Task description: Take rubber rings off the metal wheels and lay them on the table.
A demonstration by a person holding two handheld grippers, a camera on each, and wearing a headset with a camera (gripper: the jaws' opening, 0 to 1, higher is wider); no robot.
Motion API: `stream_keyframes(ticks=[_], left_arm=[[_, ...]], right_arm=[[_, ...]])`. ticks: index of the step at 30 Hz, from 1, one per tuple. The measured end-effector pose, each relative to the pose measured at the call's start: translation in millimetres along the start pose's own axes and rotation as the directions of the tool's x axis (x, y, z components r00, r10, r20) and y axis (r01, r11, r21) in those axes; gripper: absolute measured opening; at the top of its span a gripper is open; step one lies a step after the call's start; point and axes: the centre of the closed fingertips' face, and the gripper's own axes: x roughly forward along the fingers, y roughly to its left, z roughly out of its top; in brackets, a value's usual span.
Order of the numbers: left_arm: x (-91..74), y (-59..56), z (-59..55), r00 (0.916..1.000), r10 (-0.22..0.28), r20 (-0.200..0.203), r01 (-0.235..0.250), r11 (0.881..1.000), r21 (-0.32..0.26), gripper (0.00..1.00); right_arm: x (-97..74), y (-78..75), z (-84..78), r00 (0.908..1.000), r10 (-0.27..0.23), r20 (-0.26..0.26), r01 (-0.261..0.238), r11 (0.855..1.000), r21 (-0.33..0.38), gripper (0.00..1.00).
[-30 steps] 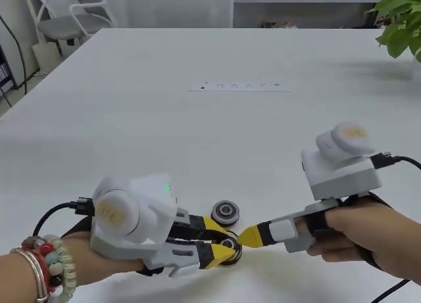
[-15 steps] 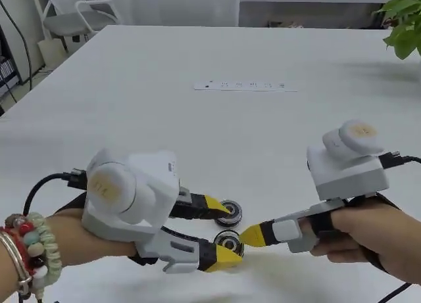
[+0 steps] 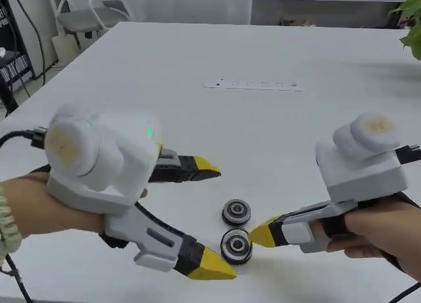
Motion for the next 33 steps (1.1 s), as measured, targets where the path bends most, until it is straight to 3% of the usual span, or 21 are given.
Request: stream_keyframes(ticks=[3, 6, 12, 18, 24, 27, 31, 33], left_arm=[[-13.5, 1.8, 3.4, 0.9999, 0.015, 0.006, -0.015, 1.0, -0.022, 0.82], [-23.7, 2.7, -1.2, 0.9992, 0.031, -0.027, -0.032, 0.999, -0.029, 0.86], [-46.9, 7.4, 3.3, 0.9952, 0.097, 0.008, -0.097, 0.994, -0.057, 0.92], [-72.5, 10.5, -3.7, 0.9859, 0.167, -0.003, -0.167, 0.984, -0.068, 0.93], [-95.0, 10.7, -18.7, 0.9706, 0.24, -0.022, -0.241, 0.964, -0.109, 0.95], [-101.9, 6.2, -31.5, 0.9623, 0.269, -0.037, -0.272, 0.952, -0.139, 0.95], [-101.1, -9.9, -47.7, 0.9661, 0.251, -0.062, -0.258, 0.95, -0.178, 0.95], [-100.7, -11.8, -54.3, 0.9637, 0.257, -0.073, -0.266, 0.944, -0.194, 0.96]], right_arm=[[-4.7, -4.8, 3.5, 0.9997, -0.018, 0.014, 0.018, 1.0, -0.009, 0.0], [-8.7, -9.0, 6.1, 0.9991, -0.029, 0.03, 0.03, 1.0, -0.007, 0.0], [-16.8, -15.7, 13.4, 0.996, -0.052, 0.073, 0.051, 0.999, 0.015, 0.0], [-22.1, -20.9, 18.4, 0.9922, -0.072, 0.102, 0.069, 0.997, 0.029, 0.0], [-27.0, -20.5, 27.1, 0.986, -0.083, 0.144, 0.083, 0.997, 0.01, 0.0], [-28.7, -18.6, 31.6, 0.9832, -0.085, 0.162, 0.086, 0.996, -0.001, 0.0], [-29.1, -16.4, 34.5, 0.982, -0.083, 0.17, 0.087, 0.996, -0.017, 0.0], [-29.6, -15.7, 35.4, 0.9815, -0.08, 0.174, 0.085, 0.996, -0.025, 0.0]])
